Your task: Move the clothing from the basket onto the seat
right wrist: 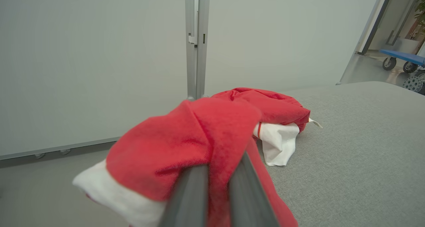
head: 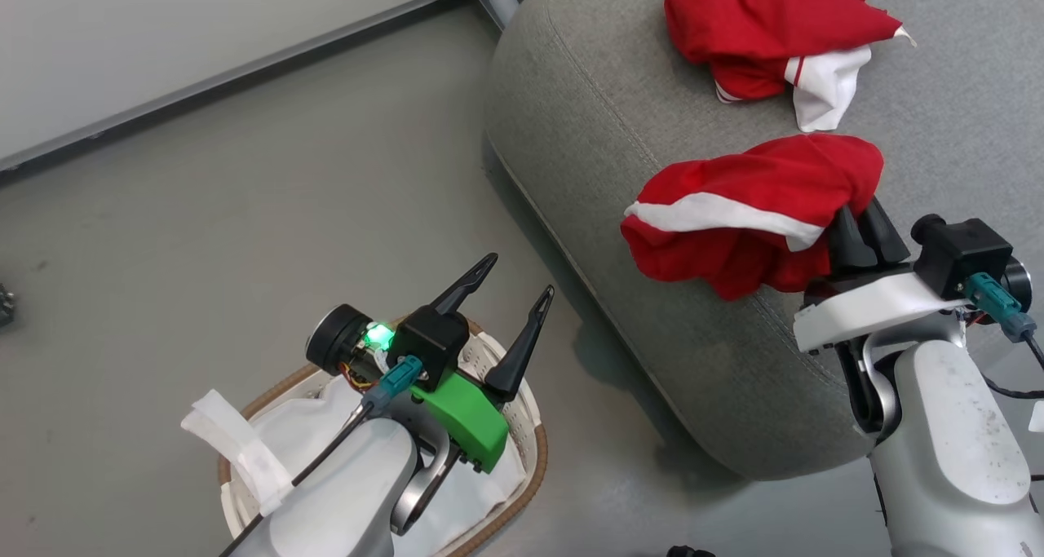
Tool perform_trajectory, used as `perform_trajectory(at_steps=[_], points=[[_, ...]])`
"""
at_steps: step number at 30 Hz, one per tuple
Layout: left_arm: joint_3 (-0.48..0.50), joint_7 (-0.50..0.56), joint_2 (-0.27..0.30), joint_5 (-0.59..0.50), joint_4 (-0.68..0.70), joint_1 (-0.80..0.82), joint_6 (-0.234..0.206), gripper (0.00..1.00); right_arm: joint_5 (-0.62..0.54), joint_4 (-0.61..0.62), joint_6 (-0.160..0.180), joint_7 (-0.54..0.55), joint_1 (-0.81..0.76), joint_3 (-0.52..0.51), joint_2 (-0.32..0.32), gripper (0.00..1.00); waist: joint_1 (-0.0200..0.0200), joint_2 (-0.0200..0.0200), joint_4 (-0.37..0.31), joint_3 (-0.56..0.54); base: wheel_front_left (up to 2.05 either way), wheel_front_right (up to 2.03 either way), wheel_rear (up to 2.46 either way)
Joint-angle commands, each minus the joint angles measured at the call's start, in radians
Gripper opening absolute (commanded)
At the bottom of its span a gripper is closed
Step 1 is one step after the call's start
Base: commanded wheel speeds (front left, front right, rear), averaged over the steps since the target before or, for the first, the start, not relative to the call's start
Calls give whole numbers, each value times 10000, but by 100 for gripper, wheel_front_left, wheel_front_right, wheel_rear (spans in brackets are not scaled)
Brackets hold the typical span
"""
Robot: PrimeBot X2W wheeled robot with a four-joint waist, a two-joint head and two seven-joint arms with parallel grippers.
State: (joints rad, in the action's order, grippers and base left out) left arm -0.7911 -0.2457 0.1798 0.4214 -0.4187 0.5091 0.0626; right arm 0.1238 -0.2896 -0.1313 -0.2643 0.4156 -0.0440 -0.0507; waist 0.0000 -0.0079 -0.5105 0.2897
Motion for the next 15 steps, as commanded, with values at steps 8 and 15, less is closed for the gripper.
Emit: perform_trajectory(at_steps=[8,15], points=[[-53,156,312,-232,124,405,-125,100,-362,416,11,-2,1803,-629,-4,0,0,79,27,1085,0,0,0],[-91,287,419,-281,338,552,-199,100,-1270,264,11,-2,4113,-1570,-387,0,0,79,938,1636,0,0,0]])
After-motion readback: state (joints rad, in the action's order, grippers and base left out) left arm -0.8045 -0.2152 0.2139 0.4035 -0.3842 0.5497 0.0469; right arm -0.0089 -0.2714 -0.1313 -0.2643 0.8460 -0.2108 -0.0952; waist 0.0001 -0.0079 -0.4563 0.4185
